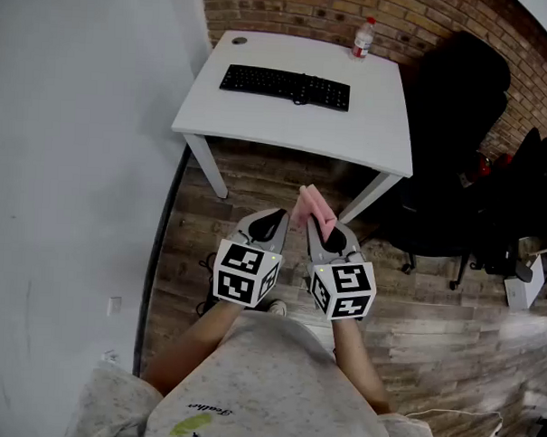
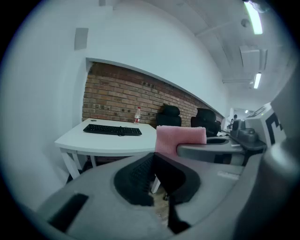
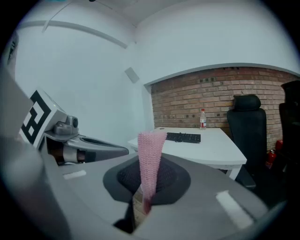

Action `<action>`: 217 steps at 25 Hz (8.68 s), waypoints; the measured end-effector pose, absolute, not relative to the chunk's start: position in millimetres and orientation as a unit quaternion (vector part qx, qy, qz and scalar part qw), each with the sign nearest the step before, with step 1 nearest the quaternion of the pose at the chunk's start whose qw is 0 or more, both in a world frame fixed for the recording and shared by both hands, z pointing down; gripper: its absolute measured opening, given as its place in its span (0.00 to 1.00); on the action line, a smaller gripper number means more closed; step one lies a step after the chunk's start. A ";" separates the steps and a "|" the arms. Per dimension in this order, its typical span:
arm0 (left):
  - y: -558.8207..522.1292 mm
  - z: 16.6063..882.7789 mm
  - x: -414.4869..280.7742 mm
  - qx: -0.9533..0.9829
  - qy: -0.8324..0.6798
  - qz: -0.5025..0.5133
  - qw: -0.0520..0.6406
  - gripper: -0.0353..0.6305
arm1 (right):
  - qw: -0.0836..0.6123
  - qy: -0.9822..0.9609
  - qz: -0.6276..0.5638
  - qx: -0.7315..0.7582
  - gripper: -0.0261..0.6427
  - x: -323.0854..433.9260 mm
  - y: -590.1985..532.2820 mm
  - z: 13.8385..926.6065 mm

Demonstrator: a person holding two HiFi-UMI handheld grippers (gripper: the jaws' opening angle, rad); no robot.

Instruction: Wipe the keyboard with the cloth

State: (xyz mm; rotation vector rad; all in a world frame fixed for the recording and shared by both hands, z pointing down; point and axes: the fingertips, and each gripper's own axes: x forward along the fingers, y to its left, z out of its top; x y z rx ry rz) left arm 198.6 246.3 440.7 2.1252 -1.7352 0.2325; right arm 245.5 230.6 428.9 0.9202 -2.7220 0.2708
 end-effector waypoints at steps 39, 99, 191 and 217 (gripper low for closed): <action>133.9 448.7 139.0 0.741 -0.633 0.074 0.209 0.05 | 0.128 -0.941 0.112 0.294 0.08 191.7 121.0 440.6; -56.0 497.4 -221.4 0.692 -0.659 0.079 0.284 0.05 | 0.247 -0.941 0.110 0.205 0.08 -218.9 -88.4 534.2; -148.2 512.8 35.2 0.808 -0.497 0.158 0.273 0.05 | 0.209 -0.827 0.196 0.484 0.08 129.9 -183.6 550.0; -179.7 516.8 97.1 0.831 -0.456 0.168 0.272 0.05 | 0.185 -0.774 0.216 0.566 0.08 242.0 -213.1 545.2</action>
